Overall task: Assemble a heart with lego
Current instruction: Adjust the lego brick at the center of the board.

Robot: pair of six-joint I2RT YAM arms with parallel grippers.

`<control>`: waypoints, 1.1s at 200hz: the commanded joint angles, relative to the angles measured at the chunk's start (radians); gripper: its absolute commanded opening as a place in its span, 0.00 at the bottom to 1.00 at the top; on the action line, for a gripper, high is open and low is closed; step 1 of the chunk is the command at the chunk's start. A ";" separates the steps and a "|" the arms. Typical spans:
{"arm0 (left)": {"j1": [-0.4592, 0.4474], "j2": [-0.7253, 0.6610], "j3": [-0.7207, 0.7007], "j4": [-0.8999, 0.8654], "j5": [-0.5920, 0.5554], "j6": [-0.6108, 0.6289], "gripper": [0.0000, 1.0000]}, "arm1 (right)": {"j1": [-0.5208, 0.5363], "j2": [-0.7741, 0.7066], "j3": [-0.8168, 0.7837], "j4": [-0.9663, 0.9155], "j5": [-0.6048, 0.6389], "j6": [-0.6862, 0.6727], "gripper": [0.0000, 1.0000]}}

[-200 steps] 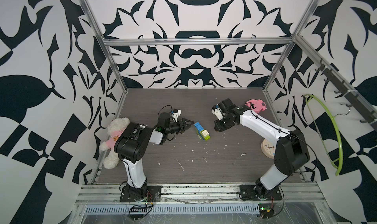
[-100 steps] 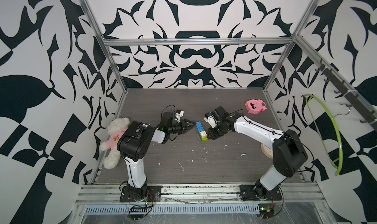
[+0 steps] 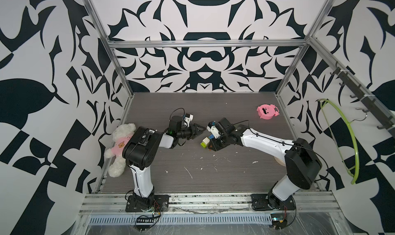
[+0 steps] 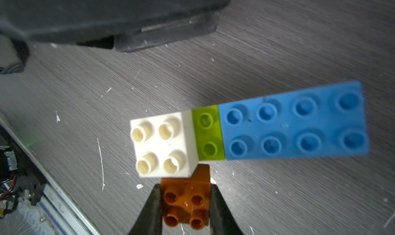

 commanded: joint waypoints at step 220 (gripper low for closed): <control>-0.064 -0.329 -0.279 -0.105 -0.034 -0.031 0.61 | -0.324 0.116 0.182 -0.052 -0.068 -0.165 0.08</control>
